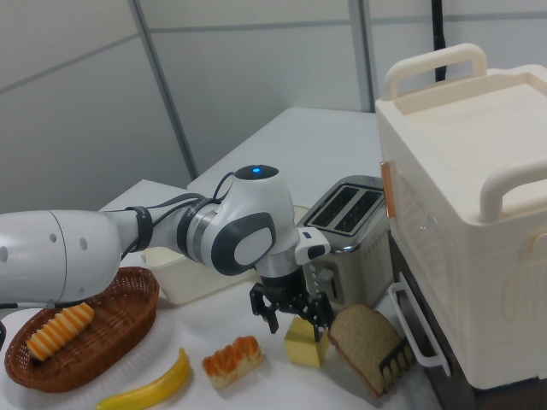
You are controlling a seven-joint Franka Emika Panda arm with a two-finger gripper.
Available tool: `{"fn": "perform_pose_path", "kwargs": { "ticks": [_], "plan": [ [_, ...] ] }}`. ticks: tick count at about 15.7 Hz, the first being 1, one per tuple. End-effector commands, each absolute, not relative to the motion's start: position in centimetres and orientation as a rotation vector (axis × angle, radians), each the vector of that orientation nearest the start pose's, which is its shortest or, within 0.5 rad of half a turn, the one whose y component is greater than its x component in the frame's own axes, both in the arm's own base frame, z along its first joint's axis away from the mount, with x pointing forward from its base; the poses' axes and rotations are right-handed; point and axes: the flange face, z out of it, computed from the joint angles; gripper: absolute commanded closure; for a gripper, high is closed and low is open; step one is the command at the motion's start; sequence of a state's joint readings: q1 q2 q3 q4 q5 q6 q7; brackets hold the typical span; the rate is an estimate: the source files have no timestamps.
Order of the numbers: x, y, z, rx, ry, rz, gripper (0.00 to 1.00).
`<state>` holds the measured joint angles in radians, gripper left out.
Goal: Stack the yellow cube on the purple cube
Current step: 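Lower the open gripper over the yellow cube, then close the gripper on the yellow cube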
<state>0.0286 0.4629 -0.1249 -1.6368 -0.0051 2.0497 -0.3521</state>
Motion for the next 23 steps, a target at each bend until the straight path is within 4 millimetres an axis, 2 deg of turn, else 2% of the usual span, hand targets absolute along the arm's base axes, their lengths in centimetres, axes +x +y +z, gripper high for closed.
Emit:
{"fn": "perform_pose_path", "kwargs": {
  "ticks": [1, 7, 9, 12, 18, 21, 23],
  "plan": [
    [67.4, -5.3, 34.7, -3.182, -0.417, 0.024, 0.0],
    [67.5, -5.4, 35.2, -3.182, -0.412, 0.011, 0.0],
    [67.5, -5.4, 35.2, -3.182, -0.412, 0.011, 0.04],
    [67.5, -5.3, 35.1, -3.183, -0.416, 0.014, 0.33],
    [67.4, -5.1, 35.3, -3.181, -0.418, 0.021, 0.76],
    [67.4, -4.8, 36.6, -3.187, -0.354, -0.004, 0.78],
    [66.5, -4.5, 39.2, -3.172, -0.339, 0.025, 0.78]
  ]
}}
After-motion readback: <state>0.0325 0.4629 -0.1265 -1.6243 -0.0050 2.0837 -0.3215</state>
